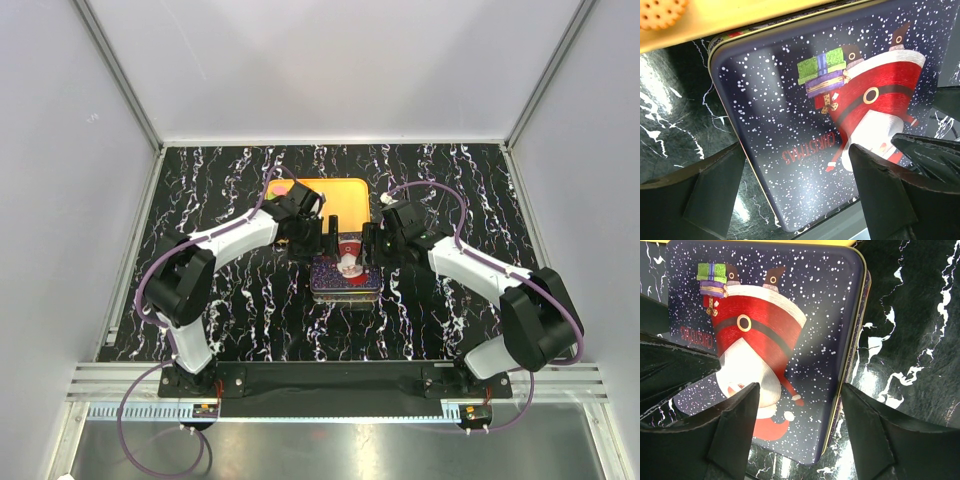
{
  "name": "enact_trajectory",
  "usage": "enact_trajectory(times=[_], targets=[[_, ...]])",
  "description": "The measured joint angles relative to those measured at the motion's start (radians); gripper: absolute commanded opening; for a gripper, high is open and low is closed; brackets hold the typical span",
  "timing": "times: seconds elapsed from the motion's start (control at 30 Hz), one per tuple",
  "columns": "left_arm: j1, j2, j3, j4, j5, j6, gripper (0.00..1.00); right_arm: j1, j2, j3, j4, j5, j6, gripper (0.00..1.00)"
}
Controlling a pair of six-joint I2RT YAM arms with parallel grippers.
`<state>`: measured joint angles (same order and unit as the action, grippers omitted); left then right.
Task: Pack the cookies
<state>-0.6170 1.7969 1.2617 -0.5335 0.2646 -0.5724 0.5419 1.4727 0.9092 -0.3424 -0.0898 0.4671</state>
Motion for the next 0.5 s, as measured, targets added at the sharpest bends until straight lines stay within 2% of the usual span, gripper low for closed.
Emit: enact_trajectory(times=[0.5], targets=[[-0.008, 0.005, 0.0, 0.01, 0.001, 0.0, 0.89, 0.0, 0.0, -0.014, 0.004, 0.0, 0.0, 0.81]])
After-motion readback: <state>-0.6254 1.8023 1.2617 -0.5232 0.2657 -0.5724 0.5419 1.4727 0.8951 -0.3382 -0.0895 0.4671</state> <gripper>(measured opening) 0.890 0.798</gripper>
